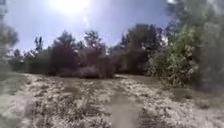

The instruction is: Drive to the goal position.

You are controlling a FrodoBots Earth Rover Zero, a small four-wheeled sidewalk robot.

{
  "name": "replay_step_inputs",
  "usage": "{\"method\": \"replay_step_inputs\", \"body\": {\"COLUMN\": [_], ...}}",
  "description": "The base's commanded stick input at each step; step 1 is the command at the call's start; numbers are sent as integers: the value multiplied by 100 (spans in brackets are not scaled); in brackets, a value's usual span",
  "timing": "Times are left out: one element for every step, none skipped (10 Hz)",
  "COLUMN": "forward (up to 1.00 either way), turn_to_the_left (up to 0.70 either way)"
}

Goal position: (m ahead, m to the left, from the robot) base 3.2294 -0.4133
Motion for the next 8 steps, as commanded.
{"method": "replay_step_inputs", "body": {"forward": [70, 70, 70, 70, 70, 70, 70, 70], "turn_to_the_left": [0, 0, 0, 0, 0, 0, 0, 0]}}
